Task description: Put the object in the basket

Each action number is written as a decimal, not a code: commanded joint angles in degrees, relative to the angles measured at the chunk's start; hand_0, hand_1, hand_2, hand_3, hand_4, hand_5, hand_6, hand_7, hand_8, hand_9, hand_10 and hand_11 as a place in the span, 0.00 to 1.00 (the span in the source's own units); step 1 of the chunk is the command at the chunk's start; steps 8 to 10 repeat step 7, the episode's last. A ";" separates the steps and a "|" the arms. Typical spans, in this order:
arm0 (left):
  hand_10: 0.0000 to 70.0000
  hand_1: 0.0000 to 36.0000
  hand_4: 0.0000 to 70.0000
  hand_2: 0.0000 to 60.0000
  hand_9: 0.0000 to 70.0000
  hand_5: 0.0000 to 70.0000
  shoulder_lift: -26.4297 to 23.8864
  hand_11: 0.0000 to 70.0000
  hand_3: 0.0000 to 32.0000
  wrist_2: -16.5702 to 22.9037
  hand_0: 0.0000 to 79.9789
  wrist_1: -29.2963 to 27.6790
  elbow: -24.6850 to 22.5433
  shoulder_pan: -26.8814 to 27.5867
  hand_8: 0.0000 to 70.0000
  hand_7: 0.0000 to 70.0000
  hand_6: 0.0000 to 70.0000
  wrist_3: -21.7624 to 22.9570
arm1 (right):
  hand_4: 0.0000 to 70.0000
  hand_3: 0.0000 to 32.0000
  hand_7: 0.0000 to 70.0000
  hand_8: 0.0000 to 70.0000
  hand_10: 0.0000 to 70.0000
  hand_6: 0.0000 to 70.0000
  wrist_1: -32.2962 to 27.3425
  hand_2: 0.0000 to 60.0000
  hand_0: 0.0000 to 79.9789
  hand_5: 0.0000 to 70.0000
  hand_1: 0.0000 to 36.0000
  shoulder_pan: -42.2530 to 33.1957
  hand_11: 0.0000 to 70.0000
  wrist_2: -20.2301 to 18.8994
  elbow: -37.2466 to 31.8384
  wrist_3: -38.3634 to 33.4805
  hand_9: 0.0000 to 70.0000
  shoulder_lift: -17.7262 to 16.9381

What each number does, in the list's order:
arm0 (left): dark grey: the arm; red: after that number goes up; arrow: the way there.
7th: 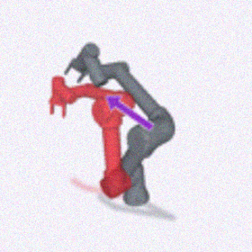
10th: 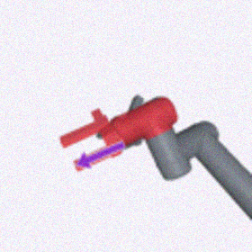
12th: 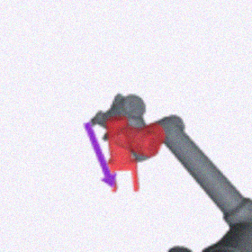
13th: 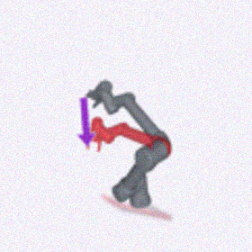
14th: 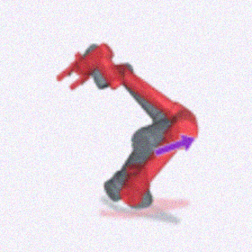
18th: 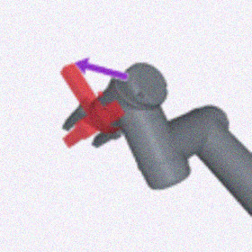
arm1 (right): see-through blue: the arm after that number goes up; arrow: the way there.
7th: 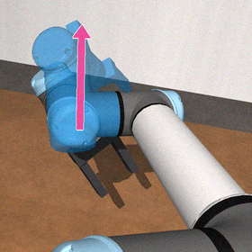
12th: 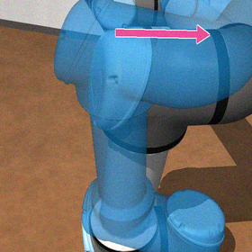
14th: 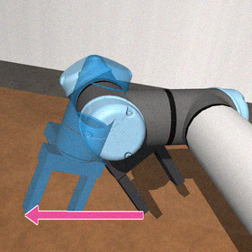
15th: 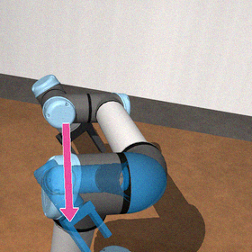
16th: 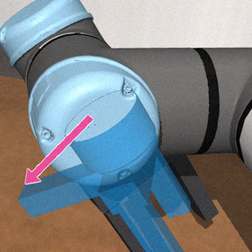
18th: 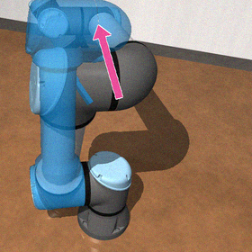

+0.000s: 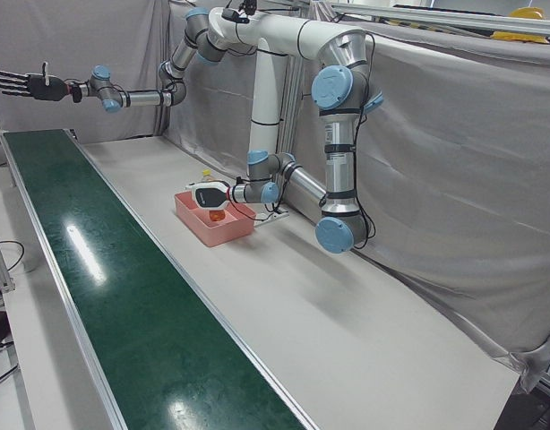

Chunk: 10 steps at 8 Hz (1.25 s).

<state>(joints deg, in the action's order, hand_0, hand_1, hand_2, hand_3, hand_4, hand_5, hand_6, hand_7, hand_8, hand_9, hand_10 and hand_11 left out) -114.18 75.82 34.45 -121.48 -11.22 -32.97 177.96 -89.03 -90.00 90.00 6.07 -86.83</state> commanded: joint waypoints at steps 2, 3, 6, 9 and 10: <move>0.02 0.49 0.01 0.00 0.12 0.21 2.38 0.08 0.09 0.03 1.00 -1.14 -3.47 -0.98 0.11 0.00 0.00 0.88 | 0.00 0.00 0.00 0.00 0.00 0.00 0.02 0.00 0.00 0.00 0.00 0.00 0.00 -0.08 0.00 0.00 0.00 0.00; 0.01 0.55 0.00 0.00 0.05 0.18 2.38 0.06 0.14 -0.06 1.00 1.56 -6.72 -1.25 0.06 0.00 0.00 0.89 | 0.00 0.00 0.00 0.00 0.00 0.00 0.02 0.00 0.00 0.00 0.00 0.00 0.00 0.00 0.00 0.00 0.00 0.00; 0.00 0.46 0.00 0.00 0.02 0.19 2.38 0.03 0.14 -0.14 1.00 3.96 -10.09 -4.06 0.03 0.00 0.00 1.07 | 0.00 0.00 0.00 0.00 0.00 0.00 -0.07 0.00 0.00 0.00 0.00 0.00 0.00 0.00 0.00 0.00 0.00 0.00; 0.00 0.39 0.00 0.00 0.02 0.18 2.20 0.02 0.14 -0.41 1.00 3.96 -10.35 -5.90 0.03 0.00 0.00 1.15 | 0.00 0.00 0.00 0.00 0.00 0.00 0.02 0.00 0.00 0.00 0.00 0.00 0.00 0.00 0.00 0.00 0.00 0.00; 0.00 0.39 0.00 0.00 0.02 0.18 2.20 0.02 0.14 -0.41 1.00 3.96 -10.35 -5.90 0.03 0.00 0.00 1.15 | 0.00 0.00 0.00 0.00 0.00 0.00 0.02 0.00 0.00 0.00 0.00 0.00 0.00 0.00 0.00 0.00 0.00 0.00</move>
